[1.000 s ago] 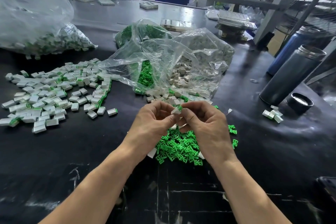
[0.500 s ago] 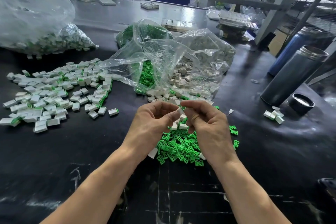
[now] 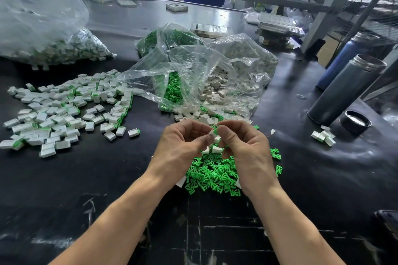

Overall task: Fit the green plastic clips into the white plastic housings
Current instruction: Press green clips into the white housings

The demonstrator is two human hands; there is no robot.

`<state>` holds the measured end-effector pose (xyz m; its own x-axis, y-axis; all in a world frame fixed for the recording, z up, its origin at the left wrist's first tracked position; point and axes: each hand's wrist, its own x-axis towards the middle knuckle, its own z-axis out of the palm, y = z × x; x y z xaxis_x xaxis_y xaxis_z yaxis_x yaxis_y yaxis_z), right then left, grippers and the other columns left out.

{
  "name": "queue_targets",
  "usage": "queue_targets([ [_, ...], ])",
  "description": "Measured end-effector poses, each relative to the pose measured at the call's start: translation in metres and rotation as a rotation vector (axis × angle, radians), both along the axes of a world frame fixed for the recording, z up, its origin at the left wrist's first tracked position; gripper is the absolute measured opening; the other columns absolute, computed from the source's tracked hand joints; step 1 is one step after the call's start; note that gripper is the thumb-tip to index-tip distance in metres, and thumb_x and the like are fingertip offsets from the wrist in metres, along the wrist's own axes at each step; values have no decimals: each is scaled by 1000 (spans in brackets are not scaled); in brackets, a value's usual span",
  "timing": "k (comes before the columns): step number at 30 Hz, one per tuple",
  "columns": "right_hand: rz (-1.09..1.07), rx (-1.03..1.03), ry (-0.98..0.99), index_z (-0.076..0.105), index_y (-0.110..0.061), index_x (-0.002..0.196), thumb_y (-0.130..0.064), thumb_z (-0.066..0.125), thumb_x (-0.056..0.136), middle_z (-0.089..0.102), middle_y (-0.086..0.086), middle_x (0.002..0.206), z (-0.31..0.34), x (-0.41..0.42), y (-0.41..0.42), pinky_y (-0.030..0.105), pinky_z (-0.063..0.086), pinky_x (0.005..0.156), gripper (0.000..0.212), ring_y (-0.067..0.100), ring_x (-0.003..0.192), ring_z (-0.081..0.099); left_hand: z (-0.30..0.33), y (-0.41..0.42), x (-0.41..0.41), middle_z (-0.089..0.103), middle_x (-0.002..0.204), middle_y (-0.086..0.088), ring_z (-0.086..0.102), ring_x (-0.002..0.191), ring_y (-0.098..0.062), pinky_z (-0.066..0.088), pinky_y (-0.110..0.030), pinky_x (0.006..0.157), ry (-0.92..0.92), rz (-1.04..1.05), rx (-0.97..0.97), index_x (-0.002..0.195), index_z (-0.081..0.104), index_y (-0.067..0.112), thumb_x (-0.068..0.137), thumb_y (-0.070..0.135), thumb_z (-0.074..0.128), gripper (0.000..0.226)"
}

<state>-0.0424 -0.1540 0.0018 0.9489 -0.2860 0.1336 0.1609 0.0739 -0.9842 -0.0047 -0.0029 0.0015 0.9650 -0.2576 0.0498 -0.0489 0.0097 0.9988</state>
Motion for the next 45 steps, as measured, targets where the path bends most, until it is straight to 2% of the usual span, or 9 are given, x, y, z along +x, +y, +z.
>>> queue_targets([
  [5,-5,51,45,75,-15,89,-12,74,93,66,2,69,0,1,1,23,47,50,5,12,61,58,3,-1,-2,73,77,-1,64,67,-8,54,-22,63,-3,-12,-6,96,76,8,85,11,80,12],
  [9,-52,2,33,74,-13,89,-12,75,93,68,-1,68,-2,0,4,21,49,51,4,10,57,59,5,-1,-6,75,81,-12,63,66,-15,56,-25,63,1,-12,-13,94,75,7,85,10,80,11],
  [11,-67,-24,24,74,-12,89,-11,75,93,70,-2,68,-2,-1,5,20,50,51,4,9,56,60,7,-2,-8,75,77,-8,63,64,-15,53,-22,58,-2,6,-14,92,75,7,85,10,80,9],
  [16,-41,-129,20,74,-14,88,-9,75,93,74,-2,76,2,-4,3,22,55,57,6,11,67,68,9,0,-10,73,76,-13,62,60,-14,51,-19,55,-29,43,36,88,77,11,85,7,80,6],
  [23,-2,-233,60,74,-20,83,-8,74,93,77,0,80,4,-7,5,22,58,61,16,15,75,73,7,0,-10,65,58,8,55,53,-2,44,-15,50,-54,43,79,83,76,9,87,0,77,10],
  [34,43,-94,86,76,-12,86,-5,72,94,78,7,80,0,-8,6,33,64,70,11,21,77,76,5,-2,-8,72,70,-13,57,54,-9,48,-16,51,-11,65,40,84,75,5,87,-4,75,9],
  [36,27,-26,74,77,-11,88,-11,70,97,77,8,80,0,-6,7,32,62,65,12,20,72,73,6,-3,-6,73,71,-9,60,57,-9,51,-17,55,-11,63,32,86,75,8,87,1,76,7],
  [40,7,100,111,74,-9,97,-36,54,107,73,11,83,-1,-1,4,33,54,48,34,23,61,64,8,-3,-4,73,74,5,62,66,-3,50,-17,63,-68,57,40,86,75,19,87,12,79,8],
  [45,117,-15,239,71,-20,68,-72,36,98,64,11,65,-2,-1,11,24,35,37,70,20,43,51,9,-5,-7,74,86,-7,67,73,-20,54,-32,70,-109,16,91,92,74,22,88,21,80,7],
])
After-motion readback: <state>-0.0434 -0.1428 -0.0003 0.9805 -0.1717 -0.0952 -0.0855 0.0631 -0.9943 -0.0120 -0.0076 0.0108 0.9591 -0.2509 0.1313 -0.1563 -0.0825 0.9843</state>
